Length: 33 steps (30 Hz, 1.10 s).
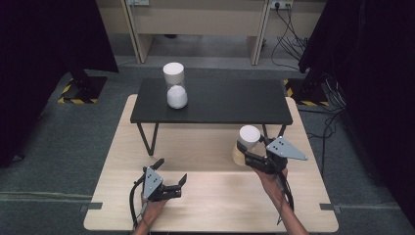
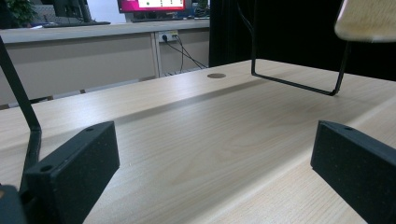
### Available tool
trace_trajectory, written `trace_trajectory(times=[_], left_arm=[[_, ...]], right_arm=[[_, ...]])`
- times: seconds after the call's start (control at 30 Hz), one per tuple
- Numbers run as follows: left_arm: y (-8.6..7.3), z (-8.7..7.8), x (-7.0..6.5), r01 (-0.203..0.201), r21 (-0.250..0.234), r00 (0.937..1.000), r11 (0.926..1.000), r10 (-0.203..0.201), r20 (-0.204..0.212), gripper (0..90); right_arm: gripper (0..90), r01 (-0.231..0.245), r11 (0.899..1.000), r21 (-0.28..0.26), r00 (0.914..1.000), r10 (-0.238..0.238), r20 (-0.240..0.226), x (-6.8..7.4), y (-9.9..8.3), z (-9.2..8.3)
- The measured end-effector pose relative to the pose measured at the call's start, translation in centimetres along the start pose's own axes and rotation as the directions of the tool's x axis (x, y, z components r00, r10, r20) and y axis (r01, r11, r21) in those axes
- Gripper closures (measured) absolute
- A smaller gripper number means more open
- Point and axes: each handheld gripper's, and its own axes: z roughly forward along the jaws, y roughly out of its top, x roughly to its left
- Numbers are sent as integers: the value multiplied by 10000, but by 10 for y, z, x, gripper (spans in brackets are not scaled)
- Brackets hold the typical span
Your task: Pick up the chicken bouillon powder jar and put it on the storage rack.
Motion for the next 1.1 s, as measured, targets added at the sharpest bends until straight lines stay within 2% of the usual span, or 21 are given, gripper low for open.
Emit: trace_trajectory(times=[0.13,0.33,0.57,0.83,1.1], left_arm=[[0,0,0,42,-7,10000,10000,-42,-11,3],[0,0,0,-3,21,10000,10000,3,6,4],[0,0,0,9,20,10000,10000,-9,1,4],[0,0,0,-1,32,10000,10000,1,11,4],[0,0,0,-3,28,10000,10000,3,30,5]], right_arm=[[343,206,9998,-16,9997,-206,-111,1,14,-2],[343,200,9996,178,9991,-193,-386,1,39,0],[343,196,9997,129,9978,-187,-632,0,72,6],[343,185,9998,-43,9982,-187,-578,-3,108,18],[343,16,10000,71,9999,-15,-126,-9,125,38]])
